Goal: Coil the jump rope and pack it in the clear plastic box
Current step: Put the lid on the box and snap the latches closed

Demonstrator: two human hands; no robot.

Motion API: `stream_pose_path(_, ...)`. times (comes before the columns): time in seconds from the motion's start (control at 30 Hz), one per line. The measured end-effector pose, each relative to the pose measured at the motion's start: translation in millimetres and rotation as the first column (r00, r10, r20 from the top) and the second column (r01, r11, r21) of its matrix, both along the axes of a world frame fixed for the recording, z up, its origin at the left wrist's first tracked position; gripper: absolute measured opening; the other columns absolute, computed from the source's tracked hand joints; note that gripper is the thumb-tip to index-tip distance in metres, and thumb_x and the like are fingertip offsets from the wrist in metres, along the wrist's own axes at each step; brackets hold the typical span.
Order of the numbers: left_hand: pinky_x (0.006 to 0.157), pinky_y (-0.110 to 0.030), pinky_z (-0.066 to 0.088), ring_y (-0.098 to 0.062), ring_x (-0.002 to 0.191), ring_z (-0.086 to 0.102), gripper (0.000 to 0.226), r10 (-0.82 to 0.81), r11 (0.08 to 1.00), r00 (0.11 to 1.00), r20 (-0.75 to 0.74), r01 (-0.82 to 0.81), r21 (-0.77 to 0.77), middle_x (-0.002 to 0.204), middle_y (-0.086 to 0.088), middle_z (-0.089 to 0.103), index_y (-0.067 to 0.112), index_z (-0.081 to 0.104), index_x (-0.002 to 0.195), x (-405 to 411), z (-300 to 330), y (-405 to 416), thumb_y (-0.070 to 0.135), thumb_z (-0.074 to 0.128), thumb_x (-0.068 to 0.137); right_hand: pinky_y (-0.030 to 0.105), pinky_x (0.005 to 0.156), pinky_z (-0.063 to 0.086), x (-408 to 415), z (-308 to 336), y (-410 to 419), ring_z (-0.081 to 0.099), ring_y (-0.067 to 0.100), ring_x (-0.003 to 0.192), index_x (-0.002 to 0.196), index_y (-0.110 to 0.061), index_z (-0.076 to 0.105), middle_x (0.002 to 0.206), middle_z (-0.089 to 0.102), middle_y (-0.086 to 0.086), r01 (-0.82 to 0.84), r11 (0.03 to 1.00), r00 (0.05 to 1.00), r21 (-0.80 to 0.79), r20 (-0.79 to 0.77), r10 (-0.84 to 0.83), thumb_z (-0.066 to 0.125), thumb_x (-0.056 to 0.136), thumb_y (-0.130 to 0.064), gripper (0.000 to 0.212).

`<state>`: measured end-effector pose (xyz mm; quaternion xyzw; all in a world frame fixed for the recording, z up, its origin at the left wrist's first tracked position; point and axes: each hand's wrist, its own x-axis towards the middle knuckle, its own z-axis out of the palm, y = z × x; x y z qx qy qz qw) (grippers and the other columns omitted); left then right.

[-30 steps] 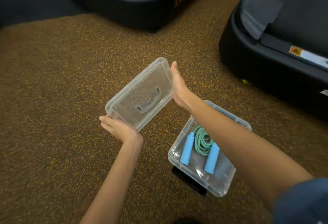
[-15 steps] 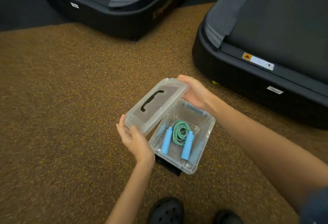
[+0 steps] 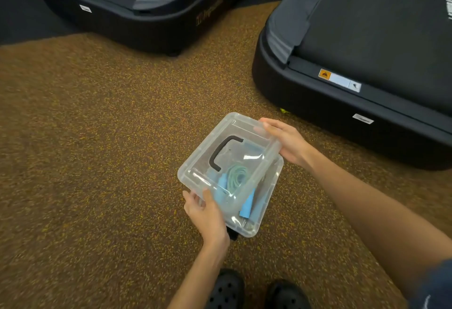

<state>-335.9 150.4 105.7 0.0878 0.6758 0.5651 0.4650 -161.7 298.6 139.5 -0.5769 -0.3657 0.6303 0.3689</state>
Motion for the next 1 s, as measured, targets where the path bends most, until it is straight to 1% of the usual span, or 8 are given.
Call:
stream_pose_path(0.1,0.09,-0.049,0.052,-0.028,0.102,0.062,0.03,-0.079,0.996,0.989,-0.129,0.073,-0.049,0.12,-0.018,0.054,0.018,0.055,0.123,-0.9,-13.3,-6.7,0.018,0.056,0.092,0.029,0.075,0.056,12.2,-13.2,-5.6,0.064,0.016,0.103,0.126,-0.019,0.059,0.125,0.06,0.002,-0.057,0.998,0.989,0.003,0.138,0.056,0.064,0.088,-0.025,0.039)
stream_pose_path(0.17,0.089,-0.048,0.053,-0.025,0.098,0.063,0.023,-0.119,0.992,0.98,-0.162,0.11,-0.06,0.114,-0.016,0.057,0.027,0.06,0.109,0.2,-18.2,-11.2,0.014,0.059,0.09,0.024,0.068,0.055,18.7,-21.5,-9.6,0.064,0.015,0.1,0.126,-0.02,0.06,0.126,0.059,0.003,-0.089,0.996,0.976,-0.003,0.199,0.088,0.066,0.086,-0.024,0.04)
stream_pose_path(0.23,0.089,-0.042,0.053,-0.018,0.099,0.061,0.032,-0.12,0.991,0.982,-0.149,0.111,-0.069,0.115,-0.011,0.058,0.027,0.057,0.115,1.2,-21.6,-14.6,0.01,0.061,0.088,0.02,0.062,0.055,21.9,-28.2,-11.9,0.064,0.014,0.096,0.126,-0.02,0.06,0.128,0.058,0.004,-0.102,0.995,0.968,-0.004,0.232,0.1,0.065,0.087,-0.021,0.039)
stream_pose_path(0.37,0.087,-0.031,0.047,-0.017,0.104,0.056,0.054,-0.09,0.992,0.99,-0.109,0.079,-0.099,0.117,-0.007,0.056,0.007,0.04,0.135,6.9,-20.7,-22.5,0.007,0.065,0.086,0.017,0.061,0.051,23.8,-34.0,-12.5,0.058,0.008,0.095,0.126,-0.021,0.06,0.125,0.056,-0.002,-0.146,0.989,0.933,0.035,0.336,0.126,0.062,0.089,-0.019,0.036)
stream_pose_path(0.43,0.083,-0.028,0.046,-0.017,0.1,0.055,0.055,-0.087,0.991,0.991,-0.097,0.076,-0.112,0.111,-0.006,0.055,0.005,0.037,0.132,9.0,-22.1,-26.9,0.005,0.065,0.086,0.018,0.067,0.051,25.2,-39.7,-13.7,0.059,0.008,0.098,0.124,-0.022,0.061,0.122,0.059,-0.004,-0.163,0.986,0.916,0.043,0.377,0.135,0.062,0.089,-0.017,0.035)
stream_pose_path(0.6,0.081,-0.028,0.044,-0.018,0.095,0.056,0.057,-0.108,0.981,0.992,-0.069,0.096,-0.167,0.109,-0.01,0.054,0.007,0.033,0.131,13.5,-30.1,-38.9,0.001,0.066,0.084,0.04,0.101,0.047,23.8,-53.3,-16.9,0.059,0.013,0.114,0.116,-0.025,0.065,0.123,0.065,-0.005,-0.191,0.98,0.884,0.059,0.445,0.146,0.062,0.089,-0.014,0.03)
stream_pose_path(0.73,0.081,-0.028,0.046,-0.016,0.092,0.057,0.058,-0.113,0.978,0.992,-0.065,0.099,-0.186,0.107,-0.009,0.053,0.011,0.034,0.129,13.2,-34.5,-41.8,0.004,0.068,0.083,0.039,0.103,0.046,16.7,-56.0,-17.7,0.058,0.011,0.113,0.118,-0.021,0.065,0.124,0.065,-0.002,-0.152,0.985,0.896,0.083,0.433,0.102,0.062,0.089,-0.009,0.031)
stream_pose_path(1.0,0.082,-0.031,0.047,-0.019,0.093,0.059,0.047,-0.143,0.974,0.98,-0.138,0.114,-0.198,0.101,-0.009,0.056,0.01,0.039,0.123,9.8,-45.0,-40.4,0.009,0.067,0.084,0.022,0.097,0.045,6.4,-56.8,-15.9,0.058,0.008,0.111,0.119,-0.014,0.065,0.124,0.065,0.002,-0.161,0.973,0.842,0.166,0.537,0.048,0.058,0.091,-0.006,0.03)
